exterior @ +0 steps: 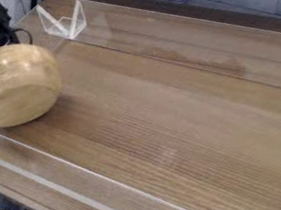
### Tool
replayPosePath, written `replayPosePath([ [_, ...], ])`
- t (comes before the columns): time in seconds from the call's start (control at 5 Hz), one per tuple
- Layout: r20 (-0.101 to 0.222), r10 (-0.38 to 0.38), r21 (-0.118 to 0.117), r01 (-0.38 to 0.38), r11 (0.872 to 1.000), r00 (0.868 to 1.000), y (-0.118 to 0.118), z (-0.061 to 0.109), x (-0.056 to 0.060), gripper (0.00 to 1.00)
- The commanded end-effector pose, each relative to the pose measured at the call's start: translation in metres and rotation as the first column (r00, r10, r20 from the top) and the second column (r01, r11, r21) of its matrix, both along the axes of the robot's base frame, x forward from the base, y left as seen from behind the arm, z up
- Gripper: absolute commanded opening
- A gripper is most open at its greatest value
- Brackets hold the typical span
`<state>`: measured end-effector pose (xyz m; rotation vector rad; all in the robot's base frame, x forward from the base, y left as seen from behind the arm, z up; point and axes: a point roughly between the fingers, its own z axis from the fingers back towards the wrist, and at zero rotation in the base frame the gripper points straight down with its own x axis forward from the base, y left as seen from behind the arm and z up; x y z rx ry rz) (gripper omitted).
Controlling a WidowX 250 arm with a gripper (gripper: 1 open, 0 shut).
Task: Move green stick from inside the wooden bowl to the table next to it
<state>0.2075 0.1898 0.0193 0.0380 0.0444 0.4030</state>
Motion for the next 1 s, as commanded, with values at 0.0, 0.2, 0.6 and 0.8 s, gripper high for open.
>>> replayPosePath([
  [0.0,-0.069,0.008,-0.049,-0.012,0.999,0.998,-0.018,-0.015,-0.027,0.00],
  [0.2,-0.074,-0.008,-0.049,0.005,0.999,0.997,-0.021,-0.016,-0.030,0.00],
  [0.6,-0.081,-0.022,-0.047,0.018,0.999,0.996,-0.031,-0.016,-0.032,0.00],
  [0.8,-0.084,-0.024,-0.044,0.020,0.999,0.996,-0.037,-0.016,-0.031,0.00],
])
